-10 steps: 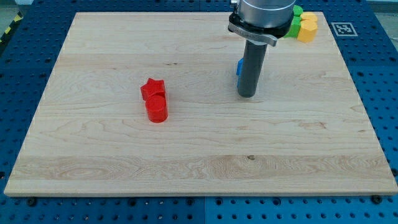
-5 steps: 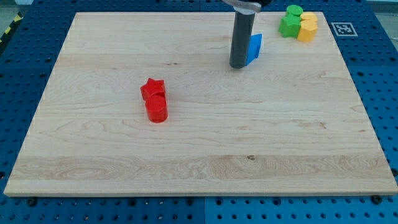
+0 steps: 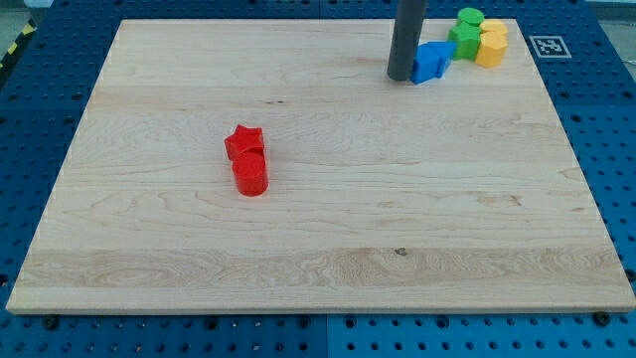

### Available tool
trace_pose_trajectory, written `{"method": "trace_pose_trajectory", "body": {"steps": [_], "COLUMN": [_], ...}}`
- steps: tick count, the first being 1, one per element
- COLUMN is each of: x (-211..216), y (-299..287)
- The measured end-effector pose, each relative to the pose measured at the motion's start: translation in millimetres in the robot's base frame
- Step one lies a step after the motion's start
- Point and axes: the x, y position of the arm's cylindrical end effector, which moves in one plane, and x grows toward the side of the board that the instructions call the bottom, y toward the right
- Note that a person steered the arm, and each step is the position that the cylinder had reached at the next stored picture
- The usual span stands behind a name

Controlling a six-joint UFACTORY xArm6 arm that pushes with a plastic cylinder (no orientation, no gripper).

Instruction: Move the blue cube along with blue triangle to the top right

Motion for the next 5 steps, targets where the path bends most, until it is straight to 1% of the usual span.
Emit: {"method": "trace_pose_trajectory", "body": {"steps": [1, 3, 5], "x": [-14, -24, -30], "y": [5, 11, 29]}}
